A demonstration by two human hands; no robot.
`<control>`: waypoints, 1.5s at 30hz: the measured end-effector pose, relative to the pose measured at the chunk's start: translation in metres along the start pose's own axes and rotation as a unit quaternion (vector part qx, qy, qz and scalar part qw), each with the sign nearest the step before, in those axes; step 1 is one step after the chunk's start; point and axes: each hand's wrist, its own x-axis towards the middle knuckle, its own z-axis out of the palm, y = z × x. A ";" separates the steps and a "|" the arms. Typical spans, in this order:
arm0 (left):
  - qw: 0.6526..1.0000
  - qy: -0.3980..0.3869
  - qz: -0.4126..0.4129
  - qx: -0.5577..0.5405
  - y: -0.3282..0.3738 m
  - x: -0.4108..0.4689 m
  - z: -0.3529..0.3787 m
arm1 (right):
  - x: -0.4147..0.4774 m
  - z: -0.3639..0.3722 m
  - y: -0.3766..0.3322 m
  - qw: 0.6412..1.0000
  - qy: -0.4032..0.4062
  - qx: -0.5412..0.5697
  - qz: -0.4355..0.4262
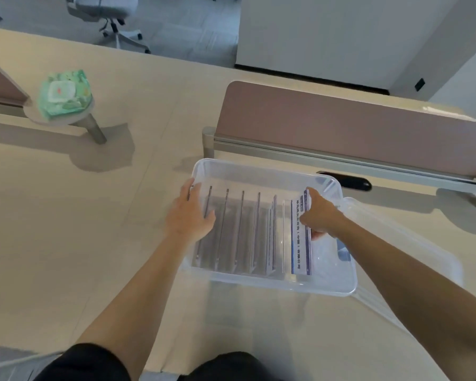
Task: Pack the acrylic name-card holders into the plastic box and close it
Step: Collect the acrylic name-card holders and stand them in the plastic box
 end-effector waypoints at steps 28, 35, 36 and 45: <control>0.991 -0.019 -0.019 0.130 0.005 0.001 0.004 | 0.006 0.024 0.043 0.939 -0.210 -0.256 -0.095; 0.991 -0.017 -0.033 0.130 0.001 0.002 0.008 | 0.001 0.027 0.036 0.943 -0.219 -0.227 -0.107; 0.991 -0.017 -0.033 0.128 0.001 0.002 0.008 | 0.001 0.027 0.035 0.943 -0.219 -0.226 -0.108; 0.992 -0.018 -0.029 0.124 0.001 0.001 0.008 | -0.003 0.033 0.028 0.943 -0.217 -0.227 -0.109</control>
